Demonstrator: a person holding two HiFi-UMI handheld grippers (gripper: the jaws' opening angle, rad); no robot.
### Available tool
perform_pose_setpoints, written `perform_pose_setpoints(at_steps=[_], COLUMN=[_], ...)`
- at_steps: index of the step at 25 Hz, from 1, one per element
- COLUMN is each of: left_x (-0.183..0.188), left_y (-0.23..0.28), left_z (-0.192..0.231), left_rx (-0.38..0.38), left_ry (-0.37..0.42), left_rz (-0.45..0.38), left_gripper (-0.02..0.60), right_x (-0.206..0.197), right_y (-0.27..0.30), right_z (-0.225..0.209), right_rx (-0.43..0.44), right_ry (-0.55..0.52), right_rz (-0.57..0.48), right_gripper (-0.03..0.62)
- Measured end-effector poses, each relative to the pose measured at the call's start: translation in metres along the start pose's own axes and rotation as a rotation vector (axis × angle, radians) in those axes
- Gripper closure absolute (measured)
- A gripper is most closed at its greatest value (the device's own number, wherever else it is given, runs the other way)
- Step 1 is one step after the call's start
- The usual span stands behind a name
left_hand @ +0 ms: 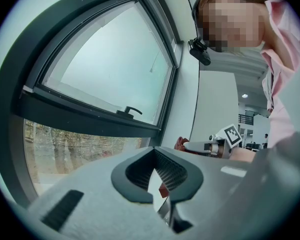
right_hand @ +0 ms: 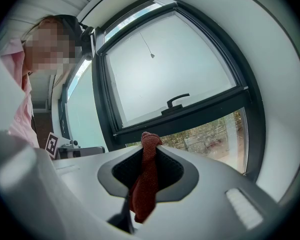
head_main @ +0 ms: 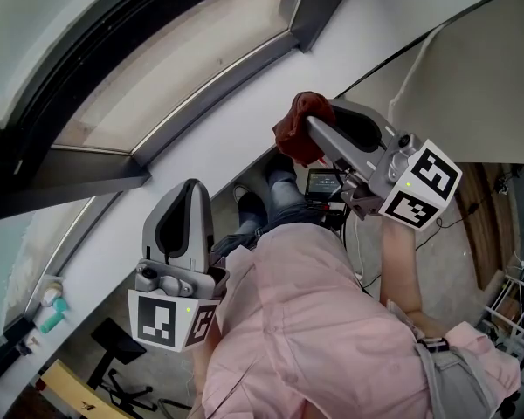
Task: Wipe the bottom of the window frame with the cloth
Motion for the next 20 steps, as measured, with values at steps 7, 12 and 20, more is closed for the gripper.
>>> perform_pose_setpoints(at_steps=[7,12,20], left_x=[0.0024,0.0007,0.0006], left_y=[0.0035,0.0062,0.0062], left_z=[0.0012,0.0019,0.0021], left_rx=[-0.02,-0.031,-0.028], left_ry=[0.004,0.001,-0.002], left_rz=[-0.001,0.007,0.009], left_gripper=[0.586,0.586,0.586], right_x=[-0.001,-0.0017,-0.0022], right_y=[-0.0009,-0.0021,-0.0006], right_z=[-0.0015,-0.0036,-0.0031], right_rx=[-0.022,-0.034,-0.027], right_ry=[0.001,-0.001,-0.001], right_rz=[0.0,0.001,0.01], right_gripper=[0.528,0.528,0.528])
Point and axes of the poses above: the fingertips, and each gripper's own axes: y forward along the fingers, z to its left, x out of its top, the point moved 2 cm from there along -y, backward along the fingers, and after that the axes turned 5 degrees about -y, right-handed, at the moved point
